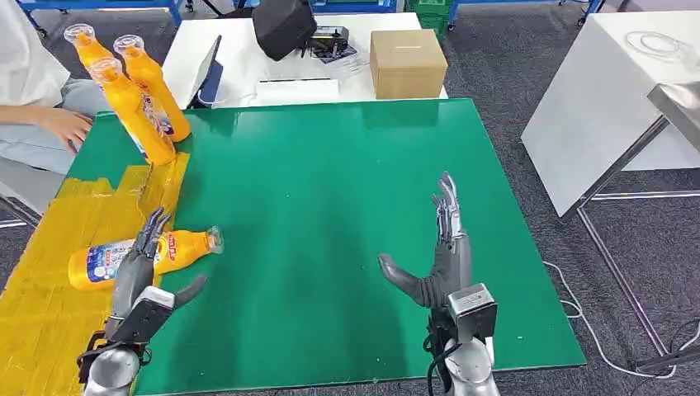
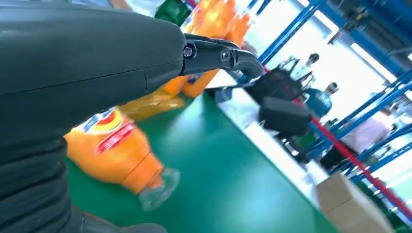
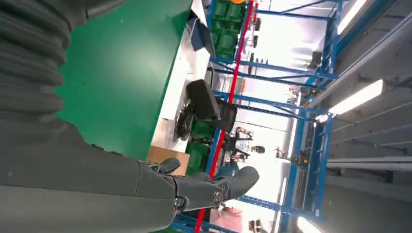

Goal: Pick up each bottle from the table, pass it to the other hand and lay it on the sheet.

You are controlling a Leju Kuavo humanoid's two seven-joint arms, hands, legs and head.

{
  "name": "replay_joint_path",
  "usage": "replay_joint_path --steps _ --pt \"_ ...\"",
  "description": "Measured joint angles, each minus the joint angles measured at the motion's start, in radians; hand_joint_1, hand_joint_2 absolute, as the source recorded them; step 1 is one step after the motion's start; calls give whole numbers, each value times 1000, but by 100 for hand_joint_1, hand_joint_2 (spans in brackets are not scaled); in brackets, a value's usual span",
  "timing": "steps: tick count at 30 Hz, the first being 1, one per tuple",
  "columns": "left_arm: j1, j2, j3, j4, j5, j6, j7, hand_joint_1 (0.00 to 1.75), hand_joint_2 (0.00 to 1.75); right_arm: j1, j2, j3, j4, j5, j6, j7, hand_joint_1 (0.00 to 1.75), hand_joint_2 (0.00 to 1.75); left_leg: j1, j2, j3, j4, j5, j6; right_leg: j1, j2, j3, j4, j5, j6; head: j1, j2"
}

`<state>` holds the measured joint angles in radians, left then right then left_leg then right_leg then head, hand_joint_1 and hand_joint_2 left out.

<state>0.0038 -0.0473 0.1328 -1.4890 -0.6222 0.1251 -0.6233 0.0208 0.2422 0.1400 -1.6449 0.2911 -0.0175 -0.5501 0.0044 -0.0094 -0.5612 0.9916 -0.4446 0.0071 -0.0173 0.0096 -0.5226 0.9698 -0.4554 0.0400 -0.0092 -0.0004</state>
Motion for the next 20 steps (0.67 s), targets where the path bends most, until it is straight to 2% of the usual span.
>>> replay_joint_path --steps 4,5,8,12,16,20 --pt "14 -12 3 -44 0 -1 0 0 175 0 0 0 2 -1 0 0 0 175 1 0 0 0 0 0 1 0 0 0 0 0 0 0" --pt "15 -13 3 -50 0 -1 0 0 175 0 0 0 2 -1 0 0 0 0 1 0 0 0 0 0 1 0 0 0 0 0 0 0" --pt "22 -21 5 -67 62 -49 -40 0 175 0 0 0 3 -1 6 3 0 0 1 0 0 0 0 0 1 0 0 0 0 0 0 0" --pt "53 -68 -15 -166 175 -182 -64 0 175 4 8 -1 3 -2 37 17 0 0 0 -1 -1 0 0 0 -1 -1 -1 0 0 0 0 0" --pt "62 -117 -83 -209 187 -210 5 0 175 20 21 10 3 20 47 25 0 0 -1 -1 -1 0 0 0 -2 -1 -1 -1 0 0 0 0" --pt "41 -164 -166 -165 217 -212 75 0 175 38 41 26 4 33 55 49 0 0 -1 -1 -1 0 0 0 -2 -1 -1 -1 0 0 0 0"
